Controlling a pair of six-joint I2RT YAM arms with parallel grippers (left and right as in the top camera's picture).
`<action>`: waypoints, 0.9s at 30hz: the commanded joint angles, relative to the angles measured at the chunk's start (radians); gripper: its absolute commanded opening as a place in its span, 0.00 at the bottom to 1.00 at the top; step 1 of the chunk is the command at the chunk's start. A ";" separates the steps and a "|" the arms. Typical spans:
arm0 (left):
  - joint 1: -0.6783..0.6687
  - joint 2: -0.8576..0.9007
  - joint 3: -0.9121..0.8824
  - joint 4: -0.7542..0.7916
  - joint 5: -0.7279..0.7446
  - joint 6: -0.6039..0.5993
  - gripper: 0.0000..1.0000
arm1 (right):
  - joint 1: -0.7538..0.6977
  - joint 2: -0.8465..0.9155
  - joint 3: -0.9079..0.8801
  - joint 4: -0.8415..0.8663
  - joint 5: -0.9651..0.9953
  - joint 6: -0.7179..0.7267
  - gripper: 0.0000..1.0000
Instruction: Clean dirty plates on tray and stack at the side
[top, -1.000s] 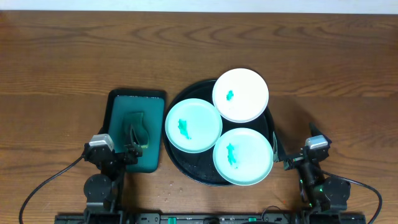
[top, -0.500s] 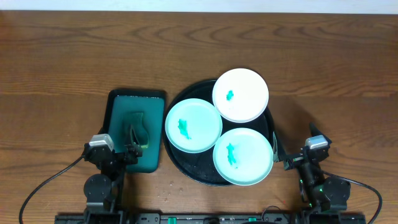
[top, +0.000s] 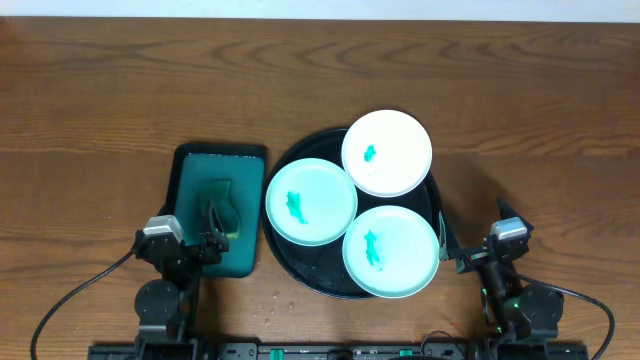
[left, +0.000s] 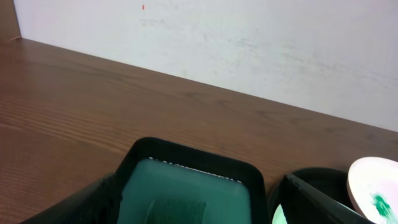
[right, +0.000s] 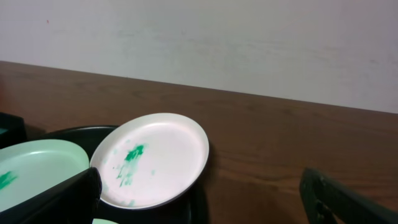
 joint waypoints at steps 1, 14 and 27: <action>0.004 -0.006 -0.011 -0.049 -0.010 -0.008 0.82 | 0.014 -0.003 -0.002 -0.005 0.003 0.010 0.99; 0.004 -0.006 -0.011 -0.046 -0.010 -0.009 0.82 | 0.014 -0.003 -0.002 -0.005 0.003 0.010 0.99; 0.004 -0.003 -0.008 -0.048 0.063 -0.016 0.82 | 0.014 -0.003 -0.002 -0.005 0.003 0.010 0.99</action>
